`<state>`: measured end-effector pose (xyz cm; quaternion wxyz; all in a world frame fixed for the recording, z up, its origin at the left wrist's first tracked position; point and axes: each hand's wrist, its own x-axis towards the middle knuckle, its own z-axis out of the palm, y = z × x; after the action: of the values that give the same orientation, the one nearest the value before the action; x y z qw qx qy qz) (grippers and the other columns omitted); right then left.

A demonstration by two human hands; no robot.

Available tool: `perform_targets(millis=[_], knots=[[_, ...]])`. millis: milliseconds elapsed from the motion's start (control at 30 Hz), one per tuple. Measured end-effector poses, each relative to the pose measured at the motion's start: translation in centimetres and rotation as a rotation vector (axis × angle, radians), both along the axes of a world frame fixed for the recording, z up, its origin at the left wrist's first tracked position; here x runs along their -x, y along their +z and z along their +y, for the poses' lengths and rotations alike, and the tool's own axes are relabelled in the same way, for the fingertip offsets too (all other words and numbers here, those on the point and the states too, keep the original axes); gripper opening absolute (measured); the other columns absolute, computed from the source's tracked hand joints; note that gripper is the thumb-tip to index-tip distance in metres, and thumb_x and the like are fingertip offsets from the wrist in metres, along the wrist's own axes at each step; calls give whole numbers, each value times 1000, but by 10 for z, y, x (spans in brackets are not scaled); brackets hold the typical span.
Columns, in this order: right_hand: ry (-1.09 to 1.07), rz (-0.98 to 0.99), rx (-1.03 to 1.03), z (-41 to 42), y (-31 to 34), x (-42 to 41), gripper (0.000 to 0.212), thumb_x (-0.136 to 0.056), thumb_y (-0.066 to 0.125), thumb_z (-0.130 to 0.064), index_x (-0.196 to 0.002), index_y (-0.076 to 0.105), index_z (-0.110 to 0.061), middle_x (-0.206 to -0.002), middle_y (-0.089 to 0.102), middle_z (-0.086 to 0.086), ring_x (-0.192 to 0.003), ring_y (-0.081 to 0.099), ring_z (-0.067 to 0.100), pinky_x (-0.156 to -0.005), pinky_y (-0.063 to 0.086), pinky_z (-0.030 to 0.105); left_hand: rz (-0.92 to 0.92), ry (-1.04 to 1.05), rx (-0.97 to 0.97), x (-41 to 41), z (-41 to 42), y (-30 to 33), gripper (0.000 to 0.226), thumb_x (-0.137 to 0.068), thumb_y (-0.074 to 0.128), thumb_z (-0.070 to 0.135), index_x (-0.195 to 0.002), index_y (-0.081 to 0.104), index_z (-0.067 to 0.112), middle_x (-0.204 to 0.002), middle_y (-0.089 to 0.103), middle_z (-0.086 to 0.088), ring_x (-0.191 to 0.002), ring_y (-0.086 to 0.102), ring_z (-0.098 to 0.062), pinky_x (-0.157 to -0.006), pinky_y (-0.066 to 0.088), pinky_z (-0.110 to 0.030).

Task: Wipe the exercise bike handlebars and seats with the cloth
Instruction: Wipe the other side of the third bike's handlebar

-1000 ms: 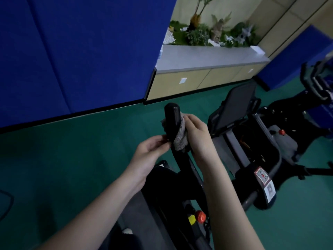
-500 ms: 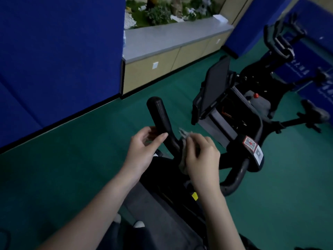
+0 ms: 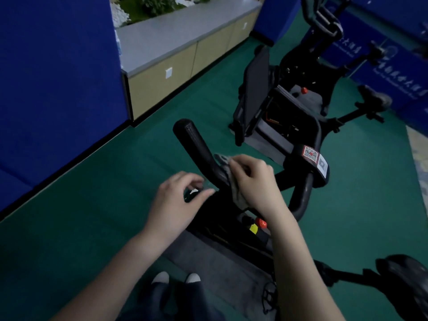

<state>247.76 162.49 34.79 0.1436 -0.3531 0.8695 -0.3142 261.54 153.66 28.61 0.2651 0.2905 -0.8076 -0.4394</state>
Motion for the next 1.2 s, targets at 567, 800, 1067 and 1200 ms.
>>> perform_targets(millis=[567,800,1067,1200], knots=[[-148,288,-29,63,-25,-2,16,-94,58,-16,-92,71,-7,-82,60,12,-82,57,29,-70,35,27,-243,-380,846,33,-9,30,44,-86,45,48,-105,69,16,-96,65,2,-100,60,-21,-110,19,-38],[-180,335,75,60,-29,-7,18,-94,55,-17,-92,70,-7,-81,60,13,-85,53,34,-75,43,38,-222,-350,790,36,-7,34,46,-85,43,53,-104,69,20,-96,66,8,-98,58,-16,-107,17,-33],[-175,451,4,90,-33,0,21,-92,53,-19,-82,68,-9,-74,57,8,-79,46,30,-68,41,41,-229,-343,786,34,-5,36,49,-85,41,57,-106,68,22,-97,65,10,-99,57,-15,-106,16,-33],[-210,399,-42,91,-32,-2,17,-95,57,-16,-84,68,-10,-77,59,7,-83,42,28,-70,35,37,-246,-355,801,34,-6,37,51,-85,39,57,-108,68,22,-99,66,10,-100,56,-15,-104,17,-33]])
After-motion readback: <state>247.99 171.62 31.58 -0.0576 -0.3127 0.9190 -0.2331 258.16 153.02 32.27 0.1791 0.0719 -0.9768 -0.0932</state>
